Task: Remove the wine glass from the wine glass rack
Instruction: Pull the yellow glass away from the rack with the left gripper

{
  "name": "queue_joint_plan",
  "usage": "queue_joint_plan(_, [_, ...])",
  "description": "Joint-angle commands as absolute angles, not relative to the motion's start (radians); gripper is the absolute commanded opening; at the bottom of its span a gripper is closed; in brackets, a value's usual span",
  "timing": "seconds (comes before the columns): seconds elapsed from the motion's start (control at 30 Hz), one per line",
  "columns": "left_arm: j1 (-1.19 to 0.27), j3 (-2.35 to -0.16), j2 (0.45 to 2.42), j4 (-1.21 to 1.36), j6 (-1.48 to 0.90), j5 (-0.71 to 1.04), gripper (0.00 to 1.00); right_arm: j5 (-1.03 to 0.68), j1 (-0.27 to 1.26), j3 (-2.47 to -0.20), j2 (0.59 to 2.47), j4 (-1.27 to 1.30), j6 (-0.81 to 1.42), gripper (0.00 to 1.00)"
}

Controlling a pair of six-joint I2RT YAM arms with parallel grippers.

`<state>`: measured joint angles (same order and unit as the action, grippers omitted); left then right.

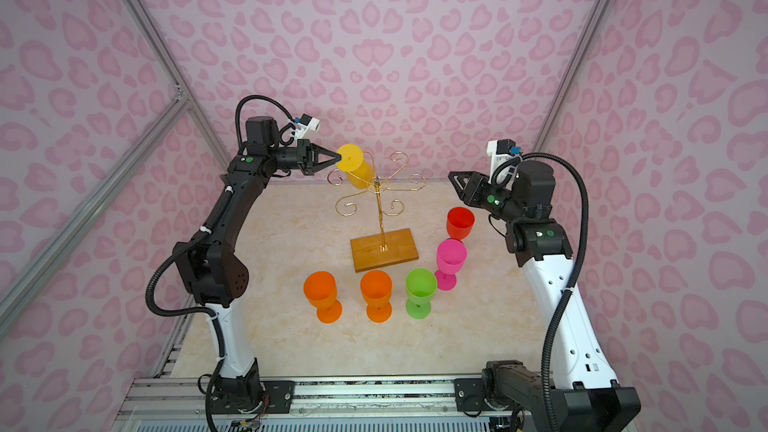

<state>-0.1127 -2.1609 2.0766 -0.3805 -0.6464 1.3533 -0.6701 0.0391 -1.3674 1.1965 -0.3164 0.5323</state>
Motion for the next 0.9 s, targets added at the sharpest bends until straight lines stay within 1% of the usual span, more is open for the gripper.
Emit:
queue_joint_plan(0.0, [-0.099,-2.158,2.048,-0.395,-0.615,1.353,0.01,-0.683,0.038,-1.361,1.197,-0.291,0.538,0.35])
queue_joint_plan(0.3, [-0.032,-2.136,2.005,-0.411,-0.601,1.341,0.01,-0.684,0.038,-1.354,1.198,-0.284,0.541,0.35])
queue_joint_plan(0.47, [0.036,-2.117,1.937,-0.412,-0.6,1.321,0.02,-0.684,0.037,-1.349,1.195,-0.28,0.541,0.35])
queue_joint_plan(0.63, [0.092,-2.093,1.818,-0.411,-0.598,1.265,0.01,-0.694,0.038,-1.34,1.191,-0.253,0.55,0.35])
queue_joint_plan(0.87, [0.095,-2.06,1.605,-0.34,-0.661,1.19,0.02,-0.715,0.057,-1.313,1.182,-0.158,0.577,0.35])
